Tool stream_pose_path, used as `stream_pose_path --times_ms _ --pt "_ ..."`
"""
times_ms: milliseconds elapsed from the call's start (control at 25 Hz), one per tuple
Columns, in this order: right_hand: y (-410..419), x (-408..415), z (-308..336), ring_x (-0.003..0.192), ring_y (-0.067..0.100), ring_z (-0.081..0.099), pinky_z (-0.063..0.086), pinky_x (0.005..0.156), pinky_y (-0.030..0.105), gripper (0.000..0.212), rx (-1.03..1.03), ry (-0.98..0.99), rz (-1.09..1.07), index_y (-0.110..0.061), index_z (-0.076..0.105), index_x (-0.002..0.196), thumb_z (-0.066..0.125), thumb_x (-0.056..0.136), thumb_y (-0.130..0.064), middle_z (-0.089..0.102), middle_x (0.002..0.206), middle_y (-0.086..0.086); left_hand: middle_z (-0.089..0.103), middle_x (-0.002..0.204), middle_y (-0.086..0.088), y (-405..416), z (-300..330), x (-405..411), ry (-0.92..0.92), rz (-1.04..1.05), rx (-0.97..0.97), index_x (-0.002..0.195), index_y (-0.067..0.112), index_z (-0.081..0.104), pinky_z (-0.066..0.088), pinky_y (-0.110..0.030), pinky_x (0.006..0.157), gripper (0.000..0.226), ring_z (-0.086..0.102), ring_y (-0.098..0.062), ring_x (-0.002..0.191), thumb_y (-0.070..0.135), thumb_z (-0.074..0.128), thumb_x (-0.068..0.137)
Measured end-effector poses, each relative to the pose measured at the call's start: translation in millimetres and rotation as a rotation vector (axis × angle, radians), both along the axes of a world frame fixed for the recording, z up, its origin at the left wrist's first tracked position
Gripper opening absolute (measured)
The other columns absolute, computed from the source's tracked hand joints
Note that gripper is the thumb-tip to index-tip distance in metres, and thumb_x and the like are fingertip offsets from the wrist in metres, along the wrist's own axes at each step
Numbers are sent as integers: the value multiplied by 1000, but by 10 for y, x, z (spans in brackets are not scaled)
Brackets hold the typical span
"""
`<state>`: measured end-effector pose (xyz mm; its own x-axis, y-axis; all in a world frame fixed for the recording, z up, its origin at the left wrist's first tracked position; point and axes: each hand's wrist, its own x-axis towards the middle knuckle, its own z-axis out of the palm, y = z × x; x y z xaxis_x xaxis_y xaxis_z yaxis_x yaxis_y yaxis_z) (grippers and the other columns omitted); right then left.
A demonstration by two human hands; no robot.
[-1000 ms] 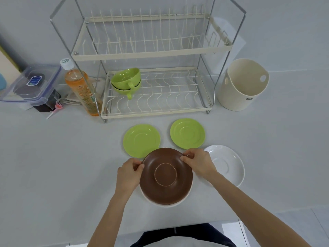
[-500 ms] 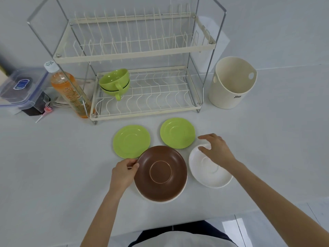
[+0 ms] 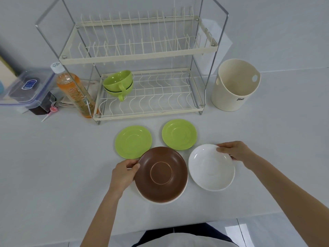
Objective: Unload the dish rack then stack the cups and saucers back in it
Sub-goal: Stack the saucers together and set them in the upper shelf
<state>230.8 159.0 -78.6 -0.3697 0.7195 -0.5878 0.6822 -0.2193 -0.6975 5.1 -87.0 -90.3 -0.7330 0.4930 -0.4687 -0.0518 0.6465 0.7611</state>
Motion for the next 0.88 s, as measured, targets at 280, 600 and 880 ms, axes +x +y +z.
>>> stream_pose_path --times_ms 280,600,880 --pt "-85 -83 259 79 12 62 54 68 17 24 -195 224 -54 -14 65 108 62 84 -11 68 89 -1 63 95 -11 0 -38 0 -12 20 22 107 6 66 55 -44 84 24 60 -29 86 12 58 85" --pt "-594 -543 102 60 5 65 53 49 10 18 -299 335 -136 -14 66 98 66 81 -8 68 79 0 64 98 -12 -41 -33 29 -105 71 91 107 11 65 58 -28 62 22 60 -26 85 13 56 87" --pt "-842 -771 -49 74 17 58 53 70 29 15 -65 204 -94 -22 59 70 69 78 -14 61 76 0 64 78 -5 -64 -11 103 -166 148 104 83 17 66 56 -20 48 17 62 -26 76 24 51 90"
